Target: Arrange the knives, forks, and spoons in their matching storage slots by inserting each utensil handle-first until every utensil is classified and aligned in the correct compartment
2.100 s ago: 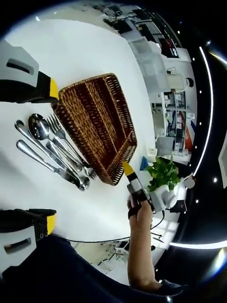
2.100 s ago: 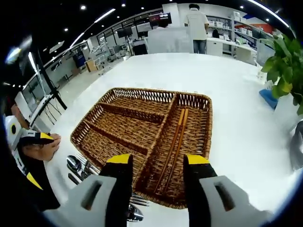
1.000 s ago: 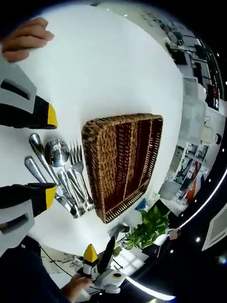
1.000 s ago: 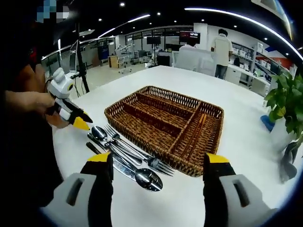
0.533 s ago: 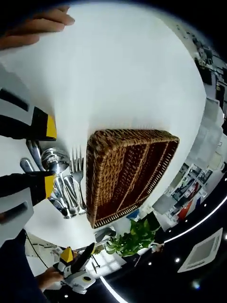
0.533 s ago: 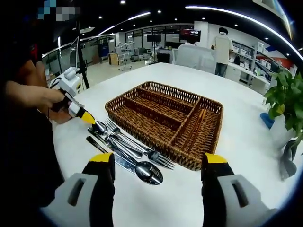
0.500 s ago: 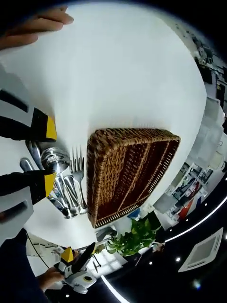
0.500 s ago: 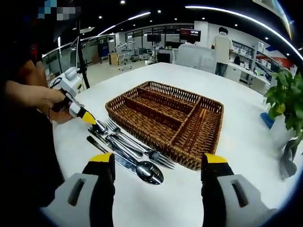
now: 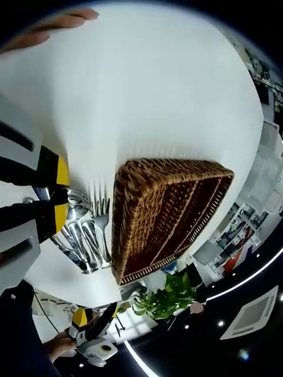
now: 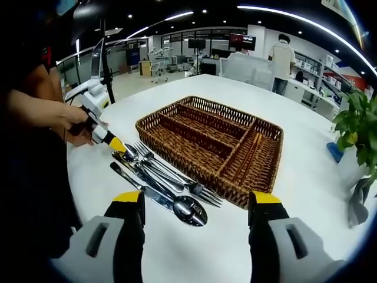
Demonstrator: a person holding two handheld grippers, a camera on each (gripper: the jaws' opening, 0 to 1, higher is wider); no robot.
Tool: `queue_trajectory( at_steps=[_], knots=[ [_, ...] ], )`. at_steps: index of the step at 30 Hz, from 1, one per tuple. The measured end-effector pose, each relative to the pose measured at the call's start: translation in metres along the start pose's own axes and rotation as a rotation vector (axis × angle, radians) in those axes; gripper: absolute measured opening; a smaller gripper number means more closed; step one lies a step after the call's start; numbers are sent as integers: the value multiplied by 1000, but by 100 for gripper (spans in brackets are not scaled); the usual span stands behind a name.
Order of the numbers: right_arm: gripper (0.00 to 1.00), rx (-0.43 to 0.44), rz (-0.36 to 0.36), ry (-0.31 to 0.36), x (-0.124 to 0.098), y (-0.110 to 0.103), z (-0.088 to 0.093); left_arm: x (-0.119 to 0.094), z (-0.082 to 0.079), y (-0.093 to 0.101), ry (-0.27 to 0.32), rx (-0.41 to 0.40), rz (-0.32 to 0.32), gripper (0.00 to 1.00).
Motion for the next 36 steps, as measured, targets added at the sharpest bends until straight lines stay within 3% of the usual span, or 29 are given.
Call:
queue_trajectory(
  at_steps=[14, 20, 36],
  knots=[
    [71, -11, 1, -14, 1, 2, 2, -11, 2, 9, 100, -34, 86, 0],
    [70, -33, -8, -19, 1, 0, 1, -16, 1, 20, 129, -55, 95, 0],
    [75, -6, 11, -10, -2, 10, -2, -22, -3, 26, 126, -35, 90, 0]
  ],
)
Point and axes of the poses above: the point that each gripper's makers call its tool centre point, and the gripper's own axes: x roughly forward along the fingers, y roughly to its right, z roughly out of its underside, the point moved 5 cm from there along -x, roughly backward along the fingers, and after that the axes turned 14 degrees about x, right-handed, at the moved point
